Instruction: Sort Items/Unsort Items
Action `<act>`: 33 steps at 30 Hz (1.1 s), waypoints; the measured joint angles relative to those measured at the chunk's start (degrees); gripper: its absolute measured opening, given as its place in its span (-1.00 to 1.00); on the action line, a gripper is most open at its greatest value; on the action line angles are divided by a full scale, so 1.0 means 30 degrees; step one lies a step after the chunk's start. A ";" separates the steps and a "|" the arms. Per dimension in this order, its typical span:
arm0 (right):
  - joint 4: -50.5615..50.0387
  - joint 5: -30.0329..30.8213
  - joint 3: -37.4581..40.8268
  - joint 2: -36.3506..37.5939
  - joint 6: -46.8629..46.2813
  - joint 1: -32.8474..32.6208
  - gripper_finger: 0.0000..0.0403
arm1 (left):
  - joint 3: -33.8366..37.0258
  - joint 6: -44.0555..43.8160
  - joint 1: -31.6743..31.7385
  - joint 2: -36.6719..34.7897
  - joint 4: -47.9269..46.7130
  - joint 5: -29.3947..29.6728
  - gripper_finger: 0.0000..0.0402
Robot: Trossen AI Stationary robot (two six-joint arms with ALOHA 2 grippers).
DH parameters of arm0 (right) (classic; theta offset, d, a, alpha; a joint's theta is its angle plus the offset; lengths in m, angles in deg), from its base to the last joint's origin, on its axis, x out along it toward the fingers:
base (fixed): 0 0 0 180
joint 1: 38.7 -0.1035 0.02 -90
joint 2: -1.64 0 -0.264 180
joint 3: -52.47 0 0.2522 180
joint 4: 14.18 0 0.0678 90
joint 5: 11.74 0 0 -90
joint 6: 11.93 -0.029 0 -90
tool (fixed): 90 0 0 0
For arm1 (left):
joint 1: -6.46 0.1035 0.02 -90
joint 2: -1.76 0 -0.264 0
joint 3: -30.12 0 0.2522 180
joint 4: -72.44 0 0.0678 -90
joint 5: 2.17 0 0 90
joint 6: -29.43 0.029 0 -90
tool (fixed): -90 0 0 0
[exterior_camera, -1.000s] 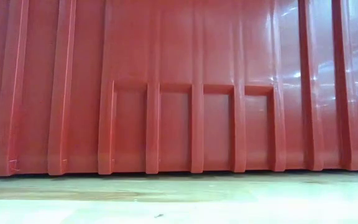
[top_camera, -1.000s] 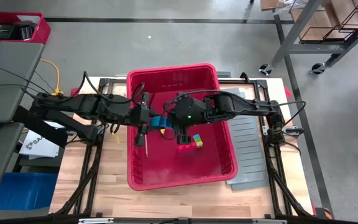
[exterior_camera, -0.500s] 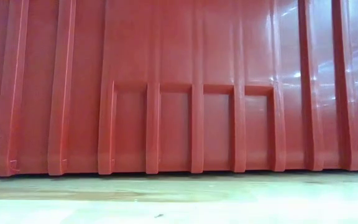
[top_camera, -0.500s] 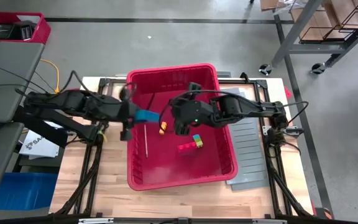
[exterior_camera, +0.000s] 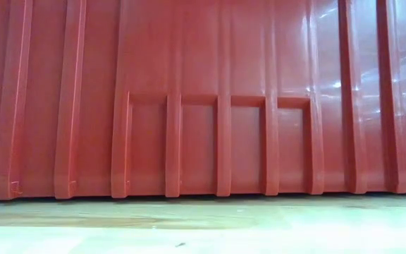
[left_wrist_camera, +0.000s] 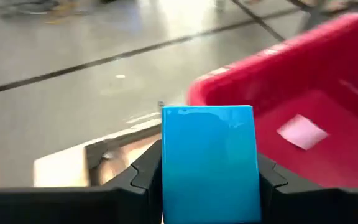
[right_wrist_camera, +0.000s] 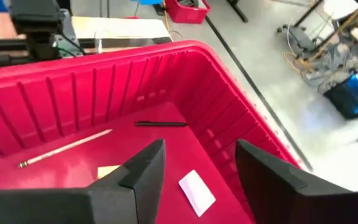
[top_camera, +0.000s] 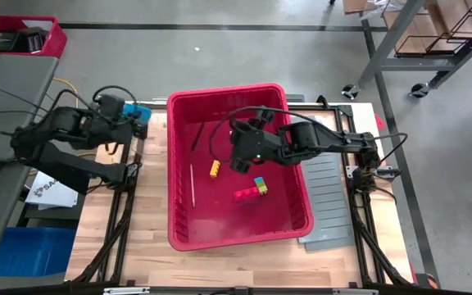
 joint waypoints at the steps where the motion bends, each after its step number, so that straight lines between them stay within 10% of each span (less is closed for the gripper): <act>1: -0.0014 -0.0030 0.0000 0.0000 -0.0306 0.0088 -0.08 | 0.0417 -0.0291 0.0471 -0.0046 -0.0079 0.0245 -0.36; 17: -0.0091 -0.1407 0.0007 -0.0007 -0.2397 0.0503 -0.08 | 1.0158 0.0788 0.7291 -0.0191 0.7596 -0.4322 -0.23; 24: -0.0355 -0.1606 0.0007 -0.0007 -0.2703 0.0495 -0.08 | 0.9838 0.3657 0.9705 -0.0205 0.9287 -0.8035 0.57; 33: -0.0819 -0.1592 0.0007 -0.0007 -0.2441 0.0495 -0.08 | 0.6228 0.5381 1.0893 -0.0678 1.0466 -0.8915 0.74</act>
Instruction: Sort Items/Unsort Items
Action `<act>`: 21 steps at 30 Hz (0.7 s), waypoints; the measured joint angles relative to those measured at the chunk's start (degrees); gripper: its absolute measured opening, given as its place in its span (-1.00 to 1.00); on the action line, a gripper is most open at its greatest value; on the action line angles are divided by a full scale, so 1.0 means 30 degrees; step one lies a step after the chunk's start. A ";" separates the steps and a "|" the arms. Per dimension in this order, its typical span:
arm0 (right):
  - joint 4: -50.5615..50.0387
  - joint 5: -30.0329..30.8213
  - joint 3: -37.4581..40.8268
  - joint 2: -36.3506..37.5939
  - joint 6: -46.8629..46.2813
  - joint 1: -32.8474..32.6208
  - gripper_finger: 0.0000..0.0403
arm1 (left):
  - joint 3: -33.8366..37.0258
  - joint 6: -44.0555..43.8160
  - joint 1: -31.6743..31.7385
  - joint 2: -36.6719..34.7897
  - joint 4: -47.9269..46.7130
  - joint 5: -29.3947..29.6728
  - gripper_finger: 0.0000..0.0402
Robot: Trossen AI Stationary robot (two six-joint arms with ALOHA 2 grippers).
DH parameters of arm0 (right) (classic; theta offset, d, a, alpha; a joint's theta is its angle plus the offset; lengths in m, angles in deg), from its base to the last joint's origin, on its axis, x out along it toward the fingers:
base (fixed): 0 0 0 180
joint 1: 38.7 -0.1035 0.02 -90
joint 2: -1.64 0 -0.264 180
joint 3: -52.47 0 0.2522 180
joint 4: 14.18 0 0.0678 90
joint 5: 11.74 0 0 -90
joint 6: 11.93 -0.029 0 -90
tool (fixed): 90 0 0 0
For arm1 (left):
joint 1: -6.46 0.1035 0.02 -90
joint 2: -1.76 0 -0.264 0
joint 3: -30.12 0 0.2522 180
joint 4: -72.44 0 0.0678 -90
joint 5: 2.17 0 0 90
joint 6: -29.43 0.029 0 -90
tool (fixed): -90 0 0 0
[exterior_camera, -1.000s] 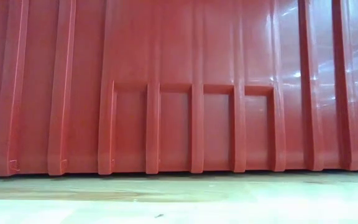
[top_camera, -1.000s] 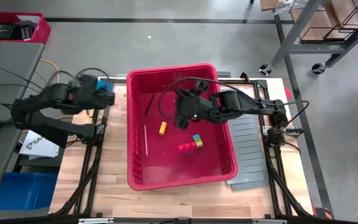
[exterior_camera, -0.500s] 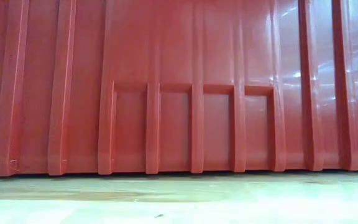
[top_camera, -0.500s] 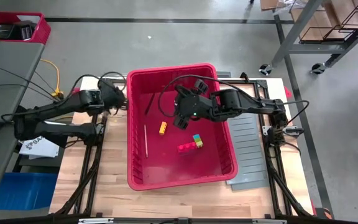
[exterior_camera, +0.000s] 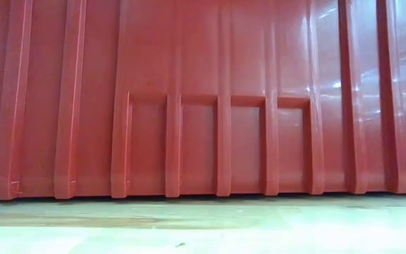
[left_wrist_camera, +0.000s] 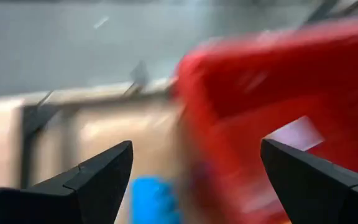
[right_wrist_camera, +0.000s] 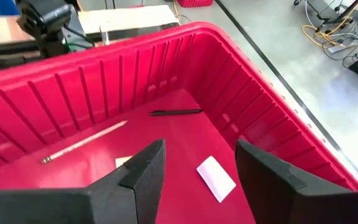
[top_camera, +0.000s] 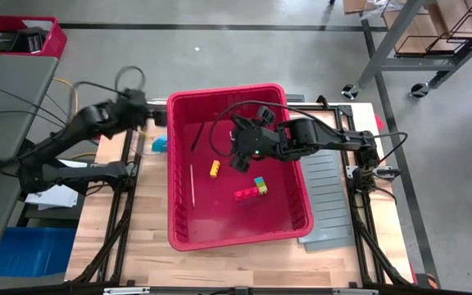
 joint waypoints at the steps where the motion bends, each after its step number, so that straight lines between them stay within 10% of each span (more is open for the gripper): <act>1: -0.0142 0.0000 0.0000 0.0000 0.0088 0.0000 -0.08 | -0.0639 0.0318 -0.0020 -0.0115 0.0781 -0.0425 0.74; 8: -0.0833 0.0008 0.0000 0.0000 -0.0604 -0.0007 -0.08 | -0.4604 0.2902 -0.1154 0.1422 0.2630 -0.3241 0.74; 21: -0.1589 0.1134 0.0029 0.1084 -0.0618 -0.0269 -0.08 | -0.5713 0.3267 -0.5783 1.1957 0.0658 -0.5884 0.74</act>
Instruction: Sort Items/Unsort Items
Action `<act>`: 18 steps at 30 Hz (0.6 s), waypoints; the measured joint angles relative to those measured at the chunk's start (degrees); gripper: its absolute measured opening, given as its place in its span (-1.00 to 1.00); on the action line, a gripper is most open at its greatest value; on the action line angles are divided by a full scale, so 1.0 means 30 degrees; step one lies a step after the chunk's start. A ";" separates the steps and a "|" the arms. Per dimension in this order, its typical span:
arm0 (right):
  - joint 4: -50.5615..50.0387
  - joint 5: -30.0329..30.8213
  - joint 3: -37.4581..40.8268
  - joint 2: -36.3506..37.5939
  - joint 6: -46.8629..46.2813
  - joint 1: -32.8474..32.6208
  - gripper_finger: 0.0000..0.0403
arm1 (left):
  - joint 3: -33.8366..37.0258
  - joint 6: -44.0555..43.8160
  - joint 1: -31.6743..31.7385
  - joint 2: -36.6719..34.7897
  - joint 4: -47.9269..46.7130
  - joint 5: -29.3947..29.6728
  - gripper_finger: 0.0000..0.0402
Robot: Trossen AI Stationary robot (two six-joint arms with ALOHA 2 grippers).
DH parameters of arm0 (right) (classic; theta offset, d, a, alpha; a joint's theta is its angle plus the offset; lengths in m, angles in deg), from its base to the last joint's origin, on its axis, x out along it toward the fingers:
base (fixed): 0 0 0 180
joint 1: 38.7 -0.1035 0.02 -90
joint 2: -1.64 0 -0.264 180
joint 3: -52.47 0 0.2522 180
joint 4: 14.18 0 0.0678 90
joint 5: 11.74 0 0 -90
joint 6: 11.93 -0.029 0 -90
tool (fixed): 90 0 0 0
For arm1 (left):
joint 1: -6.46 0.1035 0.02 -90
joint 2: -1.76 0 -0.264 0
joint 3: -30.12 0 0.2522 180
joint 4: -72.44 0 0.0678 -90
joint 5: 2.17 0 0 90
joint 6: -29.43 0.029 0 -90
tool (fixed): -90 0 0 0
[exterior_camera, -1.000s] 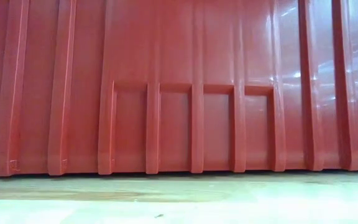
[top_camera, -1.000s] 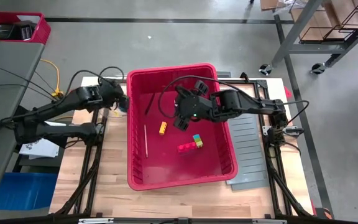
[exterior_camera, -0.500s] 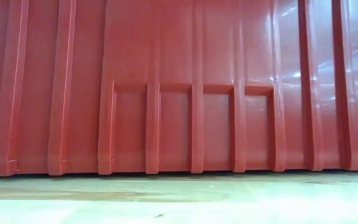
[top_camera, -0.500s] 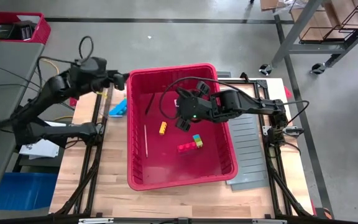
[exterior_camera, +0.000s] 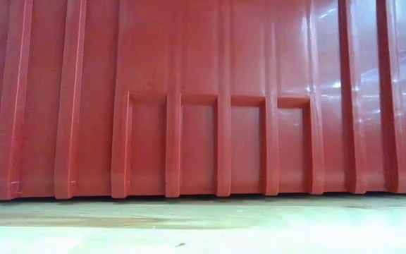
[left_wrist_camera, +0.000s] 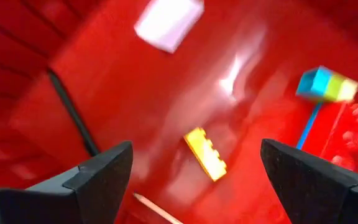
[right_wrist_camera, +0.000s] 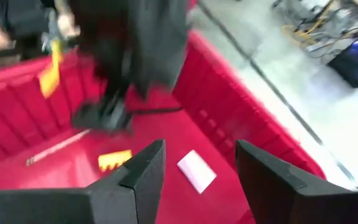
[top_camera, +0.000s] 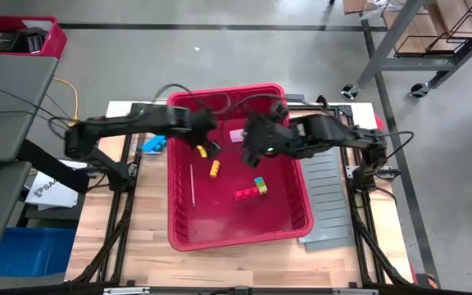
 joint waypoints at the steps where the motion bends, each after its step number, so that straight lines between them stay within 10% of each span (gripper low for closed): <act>1: -0.0022 0.0348 -0.0014 0.0294 -0.0156 -0.0037 -0.08 | -0.0005 -0.0216 -0.0064 0.0632 0.0021 -0.0312 0.74; 18: -0.0103 0.1124 -0.0029 0.3564 -0.3308 -0.0117 -0.08 | 0.0131 -0.3889 -0.1461 0.7706 0.1361 -0.3417 0.74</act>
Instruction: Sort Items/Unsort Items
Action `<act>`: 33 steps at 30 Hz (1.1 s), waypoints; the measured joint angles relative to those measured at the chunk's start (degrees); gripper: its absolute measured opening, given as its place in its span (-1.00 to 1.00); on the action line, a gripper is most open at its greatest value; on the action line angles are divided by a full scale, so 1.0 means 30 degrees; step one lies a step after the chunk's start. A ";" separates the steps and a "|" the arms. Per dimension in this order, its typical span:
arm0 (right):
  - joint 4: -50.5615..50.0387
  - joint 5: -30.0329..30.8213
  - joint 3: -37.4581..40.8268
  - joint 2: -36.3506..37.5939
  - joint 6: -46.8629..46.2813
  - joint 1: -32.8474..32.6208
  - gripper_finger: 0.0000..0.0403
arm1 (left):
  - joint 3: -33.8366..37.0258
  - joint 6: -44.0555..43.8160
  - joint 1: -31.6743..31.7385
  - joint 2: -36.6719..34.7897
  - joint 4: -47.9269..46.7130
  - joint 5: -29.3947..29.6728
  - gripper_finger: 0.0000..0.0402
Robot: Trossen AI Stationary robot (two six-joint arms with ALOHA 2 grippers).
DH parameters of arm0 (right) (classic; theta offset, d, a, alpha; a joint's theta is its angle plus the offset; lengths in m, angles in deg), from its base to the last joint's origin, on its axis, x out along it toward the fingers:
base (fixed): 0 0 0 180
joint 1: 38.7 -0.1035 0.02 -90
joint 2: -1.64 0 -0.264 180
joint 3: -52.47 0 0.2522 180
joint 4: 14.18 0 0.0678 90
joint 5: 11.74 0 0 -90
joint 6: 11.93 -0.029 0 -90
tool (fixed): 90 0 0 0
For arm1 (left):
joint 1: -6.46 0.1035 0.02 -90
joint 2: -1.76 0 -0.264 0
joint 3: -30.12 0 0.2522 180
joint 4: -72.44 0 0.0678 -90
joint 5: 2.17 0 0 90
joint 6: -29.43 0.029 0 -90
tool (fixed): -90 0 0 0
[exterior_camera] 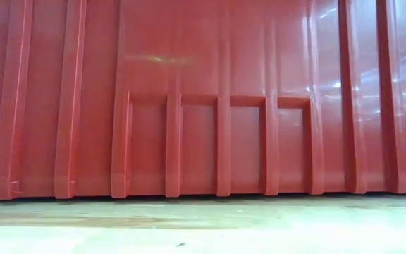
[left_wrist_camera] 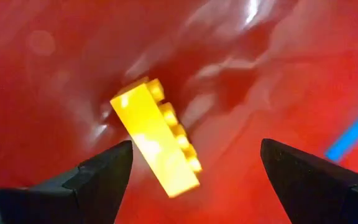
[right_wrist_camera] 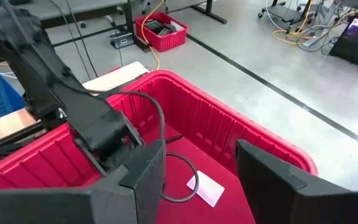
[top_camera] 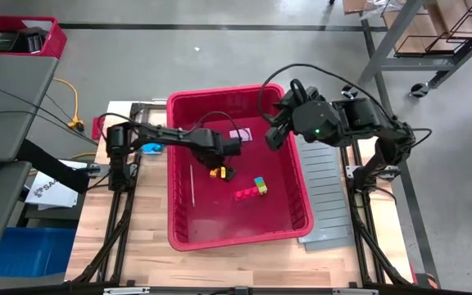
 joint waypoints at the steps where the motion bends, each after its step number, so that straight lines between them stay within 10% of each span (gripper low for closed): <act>1: 0.0000 -0.0003 0.0000 0.0000 0.0000 -0.0044 -0.08 | 0.0000 -0.0134 -0.0024 0.0271 -0.0014 0.0048 0.74; 9: -0.0007 -0.0101 0.0044 -0.0007 0.0000 -0.0654 -0.08 | 0.0007 -0.0695 -0.0056 0.1555 0.0296 0.0777 0.54; 16: -0.0159 -0.0004 0.0056 -0.0007 0.0007 -0.1042 -0.08 | -0.0001 -0.0276 -0.0100 0.1027 0.0880 0.1227 -0.64; 24: -0.1051 0.0026 0.0058 -0.0007 0.0015 -0.1038 -0.08 | -0.0018 0.1110 -0.0051 -0.4395 0.0703 0.3674 -0.60; 33: -0.1137 0.0634 0.0058 -0.0014 -0.0036 -0.0984 -0.08 | -0.0102 -0.3001 -0.0449 -1.4290 -0.5521 1.3921 -0.60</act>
